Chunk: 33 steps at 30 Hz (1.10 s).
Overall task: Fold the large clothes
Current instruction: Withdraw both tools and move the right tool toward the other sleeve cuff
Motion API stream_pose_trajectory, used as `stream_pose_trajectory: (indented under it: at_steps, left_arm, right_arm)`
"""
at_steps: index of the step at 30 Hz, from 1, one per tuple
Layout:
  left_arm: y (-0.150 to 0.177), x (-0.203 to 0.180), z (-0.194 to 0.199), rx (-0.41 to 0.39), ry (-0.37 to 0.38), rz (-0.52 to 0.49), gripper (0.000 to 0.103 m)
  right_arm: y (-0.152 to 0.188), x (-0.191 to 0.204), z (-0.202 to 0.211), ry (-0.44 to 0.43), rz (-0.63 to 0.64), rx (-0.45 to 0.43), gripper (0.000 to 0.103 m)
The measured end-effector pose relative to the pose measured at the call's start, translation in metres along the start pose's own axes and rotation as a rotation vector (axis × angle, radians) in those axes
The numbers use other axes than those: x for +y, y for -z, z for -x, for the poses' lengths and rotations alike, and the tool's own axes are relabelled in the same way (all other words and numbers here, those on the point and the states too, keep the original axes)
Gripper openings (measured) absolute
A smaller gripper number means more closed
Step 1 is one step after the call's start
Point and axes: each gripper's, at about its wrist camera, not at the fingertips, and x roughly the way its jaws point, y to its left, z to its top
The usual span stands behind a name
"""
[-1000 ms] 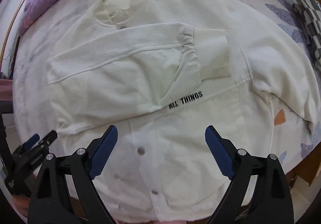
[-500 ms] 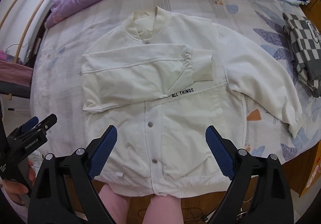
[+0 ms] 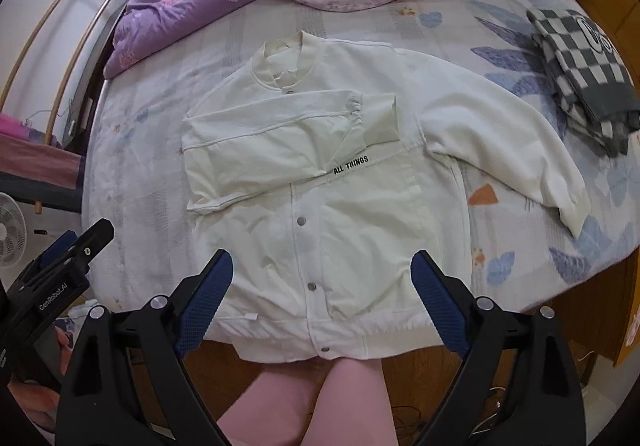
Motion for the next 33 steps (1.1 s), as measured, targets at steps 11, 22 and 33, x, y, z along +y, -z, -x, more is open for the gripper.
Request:
stream_pose_trajectory:
  at_steps: [11,22,33]
  left_arm:
    - [0.05,-0.026,0.048,-0.059,0.127,-0.077,0.088]
    - [0.066,-0.063,0.063,-0.065,0.154,-0.156,0.09]
    - [0.031,-0.146,0.025,0.002,0.169,-0.141,0.091]
  right_arm:
    - [0.069,-0.021,0.074,0.043,-0.129,-0.187,0.089]
    - [0.109,-0.094,0.108,0.1,-0.317,-0.279,0.093]
    - [0.081,-0.225,0.076,0.068,-0.532,-0.211,0.093]
